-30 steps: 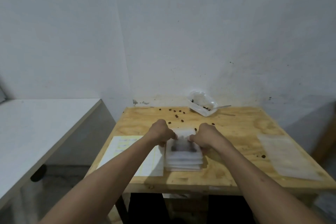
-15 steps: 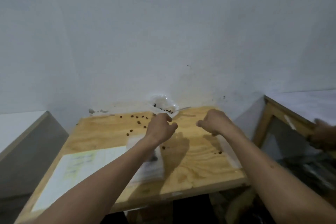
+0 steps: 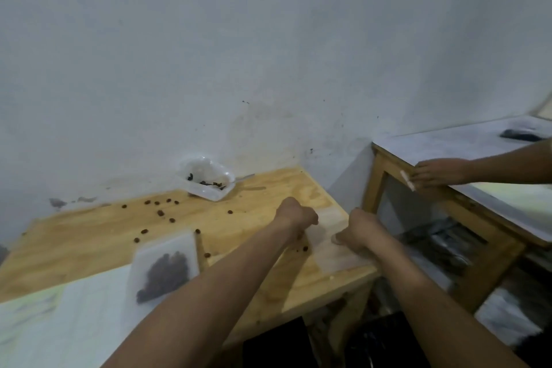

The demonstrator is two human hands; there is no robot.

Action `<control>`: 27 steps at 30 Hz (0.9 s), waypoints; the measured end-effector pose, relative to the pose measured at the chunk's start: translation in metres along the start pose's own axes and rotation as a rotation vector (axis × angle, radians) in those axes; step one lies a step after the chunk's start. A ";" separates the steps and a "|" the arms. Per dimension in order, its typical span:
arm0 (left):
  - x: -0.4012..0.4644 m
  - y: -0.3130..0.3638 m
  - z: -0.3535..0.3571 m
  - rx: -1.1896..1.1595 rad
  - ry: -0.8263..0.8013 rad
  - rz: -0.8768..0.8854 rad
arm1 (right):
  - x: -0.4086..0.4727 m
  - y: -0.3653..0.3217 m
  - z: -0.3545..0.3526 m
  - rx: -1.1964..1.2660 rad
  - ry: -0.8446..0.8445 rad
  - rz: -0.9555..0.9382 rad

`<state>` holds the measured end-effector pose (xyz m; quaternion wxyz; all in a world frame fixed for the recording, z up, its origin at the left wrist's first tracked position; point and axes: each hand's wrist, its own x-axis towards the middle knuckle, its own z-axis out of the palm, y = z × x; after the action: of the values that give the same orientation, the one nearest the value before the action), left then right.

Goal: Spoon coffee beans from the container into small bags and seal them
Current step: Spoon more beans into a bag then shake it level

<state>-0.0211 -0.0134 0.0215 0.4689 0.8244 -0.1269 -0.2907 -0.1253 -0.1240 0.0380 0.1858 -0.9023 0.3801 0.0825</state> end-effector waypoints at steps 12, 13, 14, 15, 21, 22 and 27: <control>0.010 -0.004 -0.019 -0.358 0.158 0.066 | 0.023 -0.017 -0.013 0.468 0.151 -0.117; 0.010 -0.002 -0.027 -0.380 0.176 0.106 | 0.022 -0.024 -0.018 0.482 0.183 -0.144; 0.009 0.001 -0.037 -0.403 0.195 0.159 | 0.020 -0.032 -0.024 0.498 0.233 -0.182; 0.008 0.005 -0.047 -0.427 0.217 0.225 | 0.018 -0.041 -0.029 0.519 0.292 -0.221; -0.007 0.024 -0.114 -0.292 0.373 0.632 | -0.003 -0.115 -0.069 0.978 0.141 -0.305; -0.010 0.022 -0.124 -0.213 0.425 0.693 | -0.004 -0.127 -0.073 1.041 0.092 -0.291; -0.029 0.007 -0.175 0.183 0.487 0.770 | -0.006 -0.171 -0.070 1.193 -0.006 -0.316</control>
<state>0.0609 0.1193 0.1064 0.4843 0.7993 -0.3352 0.1189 -0.0062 -0.0379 0.1507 0.6696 -0.6881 0.2217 -0.1704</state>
